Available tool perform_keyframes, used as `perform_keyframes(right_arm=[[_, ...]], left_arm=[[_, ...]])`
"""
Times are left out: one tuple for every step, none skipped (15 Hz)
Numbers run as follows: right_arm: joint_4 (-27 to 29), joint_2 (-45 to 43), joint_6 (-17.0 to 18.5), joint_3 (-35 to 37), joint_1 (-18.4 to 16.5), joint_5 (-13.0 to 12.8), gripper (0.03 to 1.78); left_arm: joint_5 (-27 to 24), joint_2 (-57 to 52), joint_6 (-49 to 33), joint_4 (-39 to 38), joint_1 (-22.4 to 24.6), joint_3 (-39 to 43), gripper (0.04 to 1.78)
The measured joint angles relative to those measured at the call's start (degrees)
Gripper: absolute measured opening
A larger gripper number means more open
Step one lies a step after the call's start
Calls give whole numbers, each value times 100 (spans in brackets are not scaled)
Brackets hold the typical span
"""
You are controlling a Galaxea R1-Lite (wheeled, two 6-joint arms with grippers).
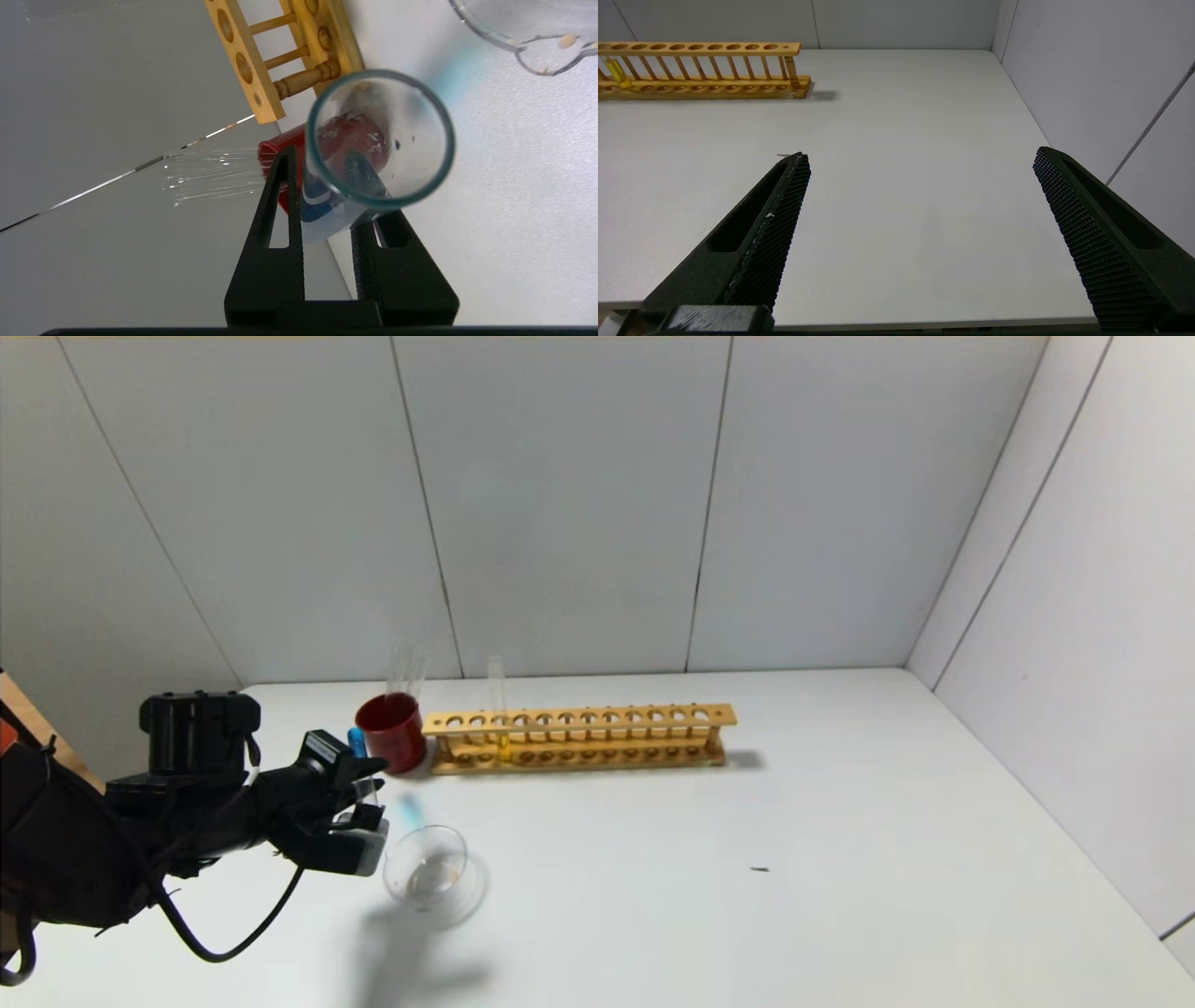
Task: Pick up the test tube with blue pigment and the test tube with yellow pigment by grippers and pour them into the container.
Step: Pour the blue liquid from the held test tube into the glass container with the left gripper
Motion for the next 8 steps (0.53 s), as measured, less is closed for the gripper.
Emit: perform_keyframes(right_arm=[[0,0,-2,0,-2,2,175],[0,0,-2,0,-2,0,175],[2,0,0,0,-2,4,175],[0,0,-2,0,-2,4,175],[0,0,-2,0,-5,2,175],[0,0,-2,0,-5,4,175],[0,0,-2,0,-2,2,175],[0,0,-2,0,-2,4,175]], left_arm=[[11,6,74,-34,-9,-4,33],[16,11,132,-39,-39,-1,33],[22,11,187,-43,-89,13,33],[60,20,269,-43,-135,21,33],[99,33,363,-43,-161,18,33],[160,44,452,-45,-190,16,33],[217,56,490,-50,-221,16,33],[269,76,492,-63,-233,16,33]])
